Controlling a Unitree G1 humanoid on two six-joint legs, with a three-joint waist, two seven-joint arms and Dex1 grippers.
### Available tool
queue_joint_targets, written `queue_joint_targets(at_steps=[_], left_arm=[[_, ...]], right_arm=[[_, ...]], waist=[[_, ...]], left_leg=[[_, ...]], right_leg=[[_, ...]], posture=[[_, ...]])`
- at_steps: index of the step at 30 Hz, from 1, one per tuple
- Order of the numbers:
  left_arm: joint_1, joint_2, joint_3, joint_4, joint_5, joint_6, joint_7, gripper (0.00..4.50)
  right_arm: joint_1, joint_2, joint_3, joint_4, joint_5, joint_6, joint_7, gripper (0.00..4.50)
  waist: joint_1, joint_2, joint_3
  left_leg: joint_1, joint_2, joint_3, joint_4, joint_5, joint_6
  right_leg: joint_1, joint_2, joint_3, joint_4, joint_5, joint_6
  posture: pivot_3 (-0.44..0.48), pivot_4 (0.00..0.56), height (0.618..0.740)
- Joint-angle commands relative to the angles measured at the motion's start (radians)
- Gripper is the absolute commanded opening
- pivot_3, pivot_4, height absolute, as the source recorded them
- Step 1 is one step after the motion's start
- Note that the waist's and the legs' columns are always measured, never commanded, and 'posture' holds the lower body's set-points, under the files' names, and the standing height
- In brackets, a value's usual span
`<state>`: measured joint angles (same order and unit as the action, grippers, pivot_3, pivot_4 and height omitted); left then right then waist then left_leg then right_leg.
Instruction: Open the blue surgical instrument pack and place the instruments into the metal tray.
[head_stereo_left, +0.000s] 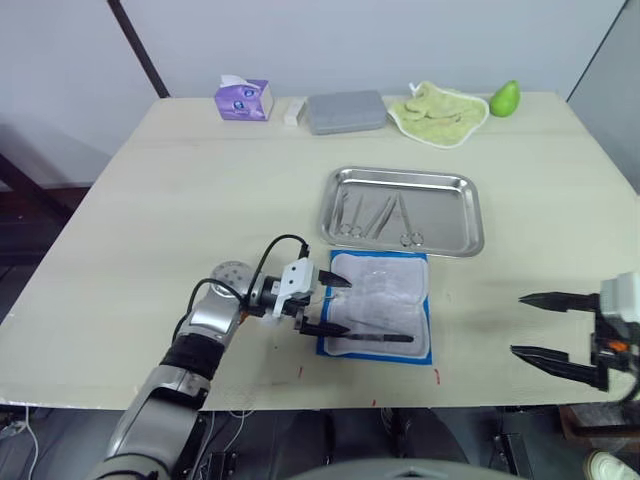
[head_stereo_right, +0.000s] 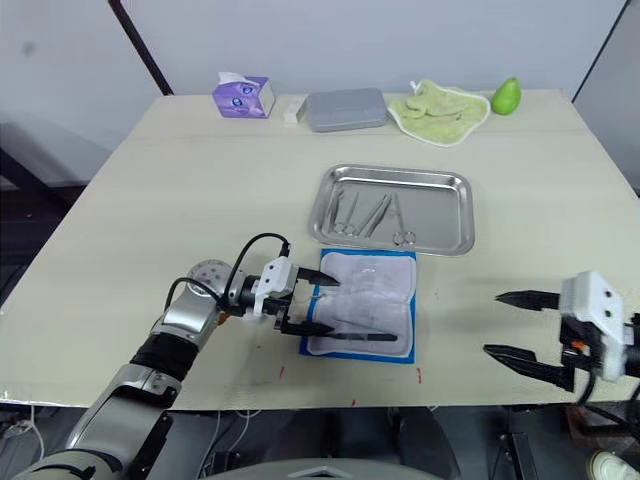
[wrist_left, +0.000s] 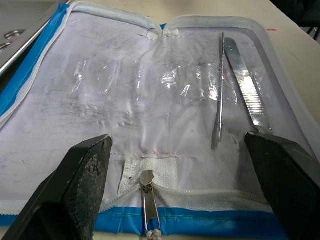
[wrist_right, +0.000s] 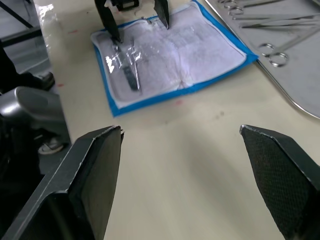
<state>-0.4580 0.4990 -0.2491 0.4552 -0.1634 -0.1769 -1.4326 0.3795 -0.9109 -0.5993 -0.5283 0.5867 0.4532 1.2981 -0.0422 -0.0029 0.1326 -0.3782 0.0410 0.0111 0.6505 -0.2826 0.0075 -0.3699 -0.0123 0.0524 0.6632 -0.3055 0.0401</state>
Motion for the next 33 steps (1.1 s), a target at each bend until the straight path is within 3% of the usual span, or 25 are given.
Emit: queue_joint_targets(at_steps=[1, 7, 11, 14, 15, 17, 19, 26, 33], left_arm=[[0.04, 0.017, -0.035, 0.093, 0.051, 0.02, -0.006, 4.5], [0.03, 0.018, -0.037, 0.088, 0.051, 0.025, -0.008, 4.5], [0.028, 0.02, -0.037, 0.077, 0.049, 0.032, -0.005, 4.5], [0.029, 0.021, -0.037, 0.071, 0.048, 0.037, -0.001, 4.5], [0.03, 0.022, -0.036, 0.069, 0.048, 0.039, 0.001, 4.5], [0.031, 0.023, -0.036, 0.065, 0.048, 0.042, 0.003, 4.5], [0.034, 0.025, -0.035, 0.063, 0.049, 0.042, 0.004, 4.5], [0.037, 0.03, -0.031, 0.079, 0.051, 0.029, 0.009, 4.5], [0.035, 0.028, -0.031, 0.098, 0.056, 0.014, 0.013, 4.5]], right_arm=[[0.005, -0.015, -0.047, -0.039, 0.031, -0.007, 0.005, 4.13], [-0.066, -0.026, 0.095, -0.17, 0.018, 0.086, -0.163, 4.13], [-0.189, -0.018, 0.308, -0.248, -0.04, 0.184, -0.337, 4.13], [-0.326, 0.037, 0.538, -0.215, -0.123, 0.221, -0.427, 4.13], [-0.357, 0.056, 0.6, -0.199, -0.153, 0.216, -0.442, 3.91], [-0.408, 0.092, 0.697, -0.169, -0.195, 0.221, -0.47, 2.84], [-0.443, 0.104, 0.788, -0.134, -0.265, 0.193, -0.485, 2.22], [-0.483, 0.125, 0.893, -0.07, -0.354, 0.15, -0.486, 2.22], [-0.494, 0.153, 0.917, -0.06, -0.378, 0.152, -0.492, 2.22]], waist=[[-0.001, 0.0, 0.0], [0.001, 0.0, 0.0], [0.001, 0.0, 0.0], [0.0, -0.001, 0.001], [0.001, -0.001, 0.001], [0.008, 0.001, -0.001], [0.004, 0.001, -0.001], [0.003, 0.002, -0.001], [0.002, 0.002, -0.001]], left_leg=[[0.001, 0.0, 0.0, 0.0, 0.0, 0.0], [0.001, 0.0, -0.001, 0.0, 0.0, 0.0], [0.001, 0.0, -0.002, 0.0, 0.0, 0.0], [0.002, 0.0, -0.003, 0.002, 0.0, 0.0], [0.002, 0.0, -0.003, 0.002, 0.0, 0.0], [-0.001, -0.001, -0.003, 0.002, 0.0, 0.0], [-0.002, -0.001, -0.003, 0.002, 0.0, 0.0], [-0.001, -0.001, -0.003, 0.002, 0.0, 0.0], [-0.001, -0.001, -0.003, 0.003, 0.0, 0.0]], right_leg=[[0.001, 0.0, 0.0, 0.0, 0.0, 0.0], [0.001, 0.001, 0.001, 0.0, 0.0, 0.0], [0.001, 0.001, 0.0, 0.0, 0.001, -0.001], [-0.001, 0.001, 0.0, 0.0, 0.001, -0.002], [-0.001, 0.001, 0.0, 0.0, 0.002, -0.003], [-0.004, 0.001, -0.001, 0.001, 0.002, -0.004], [-0.005, 0.001, 0.0, 0.0, 0.003, -0.004], [-0.006, 0.001, 0.0, 0.002, 0.003, -0.004], [-0.006, 0.001, 0.0, 0.003, 0.003, -0.004]], posture=[[0.0, 0.15, 0.74], [0.0, 0.15, 0.74], [0.0, 0.15, 0.74], [0.0, 0.15, 0.74], [0.0, 0.15, 0.74], [0.0, 0.15, 0.74], [0.0, 0.15, 0.74], [0.0, 0.15, 0.74], [0.0, 0.15, 0.74]])
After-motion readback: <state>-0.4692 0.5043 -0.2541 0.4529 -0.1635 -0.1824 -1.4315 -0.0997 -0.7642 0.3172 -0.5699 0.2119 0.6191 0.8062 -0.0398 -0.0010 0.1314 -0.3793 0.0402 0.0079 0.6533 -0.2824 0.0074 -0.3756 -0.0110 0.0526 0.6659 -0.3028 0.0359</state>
